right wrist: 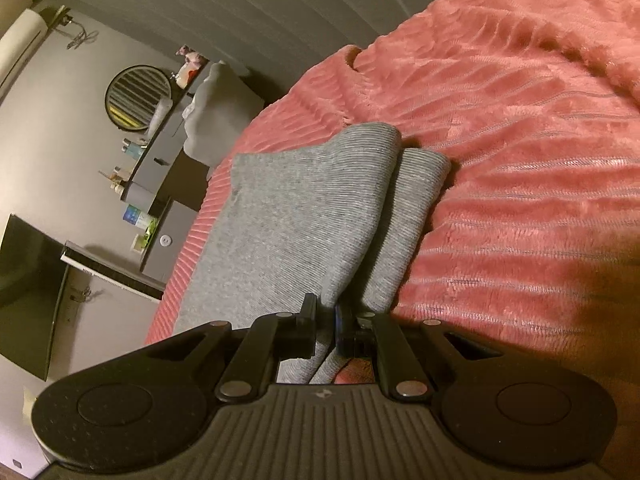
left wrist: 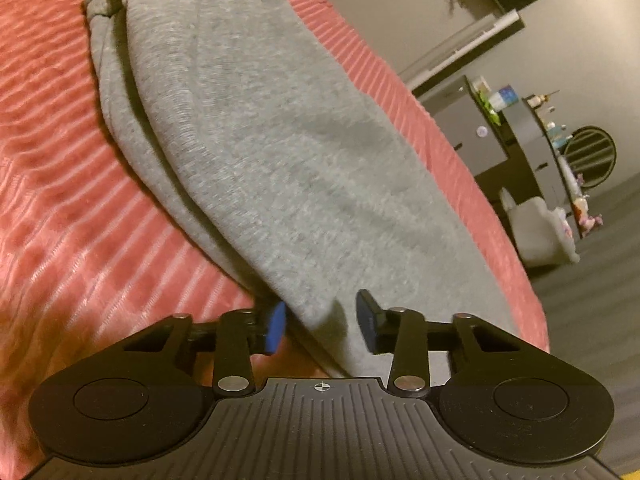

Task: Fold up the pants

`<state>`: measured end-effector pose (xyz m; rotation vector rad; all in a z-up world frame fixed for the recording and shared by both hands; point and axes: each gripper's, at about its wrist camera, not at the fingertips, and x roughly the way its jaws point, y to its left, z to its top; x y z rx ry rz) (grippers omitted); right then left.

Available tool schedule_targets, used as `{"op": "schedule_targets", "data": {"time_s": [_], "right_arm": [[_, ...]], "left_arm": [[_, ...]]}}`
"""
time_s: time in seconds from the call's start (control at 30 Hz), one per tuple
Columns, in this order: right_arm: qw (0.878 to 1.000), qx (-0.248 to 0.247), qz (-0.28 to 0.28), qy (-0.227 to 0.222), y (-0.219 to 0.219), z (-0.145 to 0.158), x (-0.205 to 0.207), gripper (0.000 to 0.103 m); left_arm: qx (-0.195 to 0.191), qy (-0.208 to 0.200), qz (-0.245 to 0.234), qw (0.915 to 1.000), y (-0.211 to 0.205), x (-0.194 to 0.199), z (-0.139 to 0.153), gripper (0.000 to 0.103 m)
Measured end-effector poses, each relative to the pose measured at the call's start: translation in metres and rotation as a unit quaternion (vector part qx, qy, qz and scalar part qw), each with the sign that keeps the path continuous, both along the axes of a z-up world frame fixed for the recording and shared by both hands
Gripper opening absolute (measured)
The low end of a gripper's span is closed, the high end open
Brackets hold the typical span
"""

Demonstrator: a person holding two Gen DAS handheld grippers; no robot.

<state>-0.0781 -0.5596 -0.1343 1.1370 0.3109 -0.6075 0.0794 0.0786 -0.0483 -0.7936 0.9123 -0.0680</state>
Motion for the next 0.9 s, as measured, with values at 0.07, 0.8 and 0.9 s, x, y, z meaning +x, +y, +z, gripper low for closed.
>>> {"op": "schedule_targets", "data": {"time_s": [0.07, 0.8, 0.9], "right_arm": [[1.0, -0.002, 0.003, 0.013, 0.0, 0.004, 0.004, 0.008], [0.993, -0.1, -0.019, 0.065, 0.012, 0.046, -0.015, 0.003], [0.992, -0.077, -0.016, 0.097, 0.001, 0.033, -0.022, 0.004]], "left_arm": [[-0.002, 0.002, 0.004, 1.0, 0.002, 0.002, -0.002, 0.031], [0.028, -0.028, -0.006, 0.9992, 0.004, -0.006, 0.009, 0.011], [0.051, -0.014, -0.013, 0.9985, -0.002, -0.003, 0.005, 0.015]]}}
